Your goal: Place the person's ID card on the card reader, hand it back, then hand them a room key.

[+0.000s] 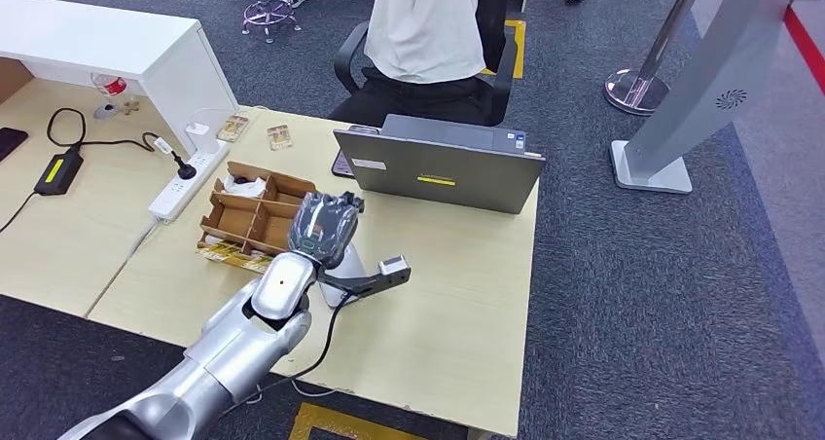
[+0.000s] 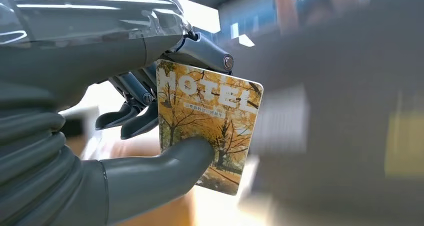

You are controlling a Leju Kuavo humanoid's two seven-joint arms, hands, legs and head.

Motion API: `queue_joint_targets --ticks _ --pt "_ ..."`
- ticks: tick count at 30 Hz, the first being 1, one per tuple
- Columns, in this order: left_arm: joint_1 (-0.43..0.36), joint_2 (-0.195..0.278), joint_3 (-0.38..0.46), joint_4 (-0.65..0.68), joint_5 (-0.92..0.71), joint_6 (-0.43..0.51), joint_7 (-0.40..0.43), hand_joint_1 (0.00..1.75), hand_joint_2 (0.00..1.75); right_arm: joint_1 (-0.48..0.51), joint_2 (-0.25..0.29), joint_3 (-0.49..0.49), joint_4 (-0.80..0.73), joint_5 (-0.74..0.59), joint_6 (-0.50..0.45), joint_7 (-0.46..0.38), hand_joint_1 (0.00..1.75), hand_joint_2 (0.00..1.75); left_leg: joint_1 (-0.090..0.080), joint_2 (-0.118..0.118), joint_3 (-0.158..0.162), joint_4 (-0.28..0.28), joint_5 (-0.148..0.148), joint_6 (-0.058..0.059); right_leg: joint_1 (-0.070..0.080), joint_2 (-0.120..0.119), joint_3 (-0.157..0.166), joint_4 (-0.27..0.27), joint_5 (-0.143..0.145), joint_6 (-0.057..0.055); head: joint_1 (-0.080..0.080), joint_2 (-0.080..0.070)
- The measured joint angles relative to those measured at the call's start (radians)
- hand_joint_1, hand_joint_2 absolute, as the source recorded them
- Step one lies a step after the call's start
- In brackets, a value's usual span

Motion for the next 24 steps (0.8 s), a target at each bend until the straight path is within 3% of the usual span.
queue_joint_targets --ticks 3,7,15,24 --pt "-0.074 0.032 0.030 -0.081 -0.034 0.137 -0.038 1.75 1.75 -0.004 0.000 0.013 0.000 0.019 0.000 -0.001 0.00 0.00 0.000 0.000 0.000 0.000 0.000 0.000 0.000 0.000 0.000 0.000 0.000 0.000 0.000 0.000" --pt "-0.186 0.071 0.094 -0.118 -0.081 0.210 -0.081 1.75 1.75 -0.014 0.000 0.030 0.001 0.032 0.002 0.008 0.00 0.00 0.000 0.000 0.000 0.000 0.001 0.000 0.000 0.000 0.000 0.001 0.001 -0.001 0.000 0.000" --pt "-0.352 0.116 0.170 -0.037 -0.151 0.225 -0.084 1.75 1.75 -0.025 0.000 0.046 0.002 0.033 0.008 0.018 0.00 0.00 0.000 0.000 0.000 0.000 0.002 -0.001 0.000 0.000 -0.001 0.001 0.001 -0.001 0.000 0.000" --pt "-0.411 0.129 0.184 0.114 -0.181 0.215 -0.035 1.75 1.75 -0.026 0.000 0.046 0.004 0.031 0.007 0.029 0.00 0.00 0.000 0.000 0.000 0.000 0.002 -0.001 0.000 0.000 -0.001 0.001 0.001 -0.001 0.000 0.000"
